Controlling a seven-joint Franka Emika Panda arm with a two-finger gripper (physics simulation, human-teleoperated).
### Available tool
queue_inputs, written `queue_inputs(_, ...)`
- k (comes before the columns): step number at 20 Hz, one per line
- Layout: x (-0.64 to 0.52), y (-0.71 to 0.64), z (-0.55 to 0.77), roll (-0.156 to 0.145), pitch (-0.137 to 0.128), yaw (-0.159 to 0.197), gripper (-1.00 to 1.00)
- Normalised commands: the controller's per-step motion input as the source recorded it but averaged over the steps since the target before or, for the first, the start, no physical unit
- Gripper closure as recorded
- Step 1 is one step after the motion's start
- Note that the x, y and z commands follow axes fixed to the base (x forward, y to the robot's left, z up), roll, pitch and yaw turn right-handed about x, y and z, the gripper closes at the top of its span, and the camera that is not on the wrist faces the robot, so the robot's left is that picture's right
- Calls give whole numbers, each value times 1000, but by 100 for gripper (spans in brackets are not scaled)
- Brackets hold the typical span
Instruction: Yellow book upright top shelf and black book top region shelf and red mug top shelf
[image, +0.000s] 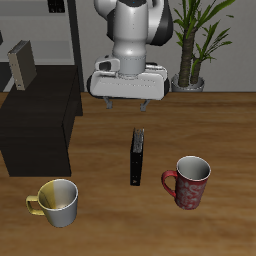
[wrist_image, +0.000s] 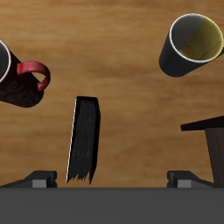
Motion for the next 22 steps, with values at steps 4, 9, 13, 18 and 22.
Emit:
queue_inputs(4,268,59,-205,-12,63,25,-100)
queue_inputs(9,173,236,111,10,71,12,-100)
queue_inputs(13,121,356,172,51,41,44,-100)
queue_inputs(18,262,35,-46,16,59,-4,-100)
queue_inputs(22,269,-221,-213,-35,43,27,-100)
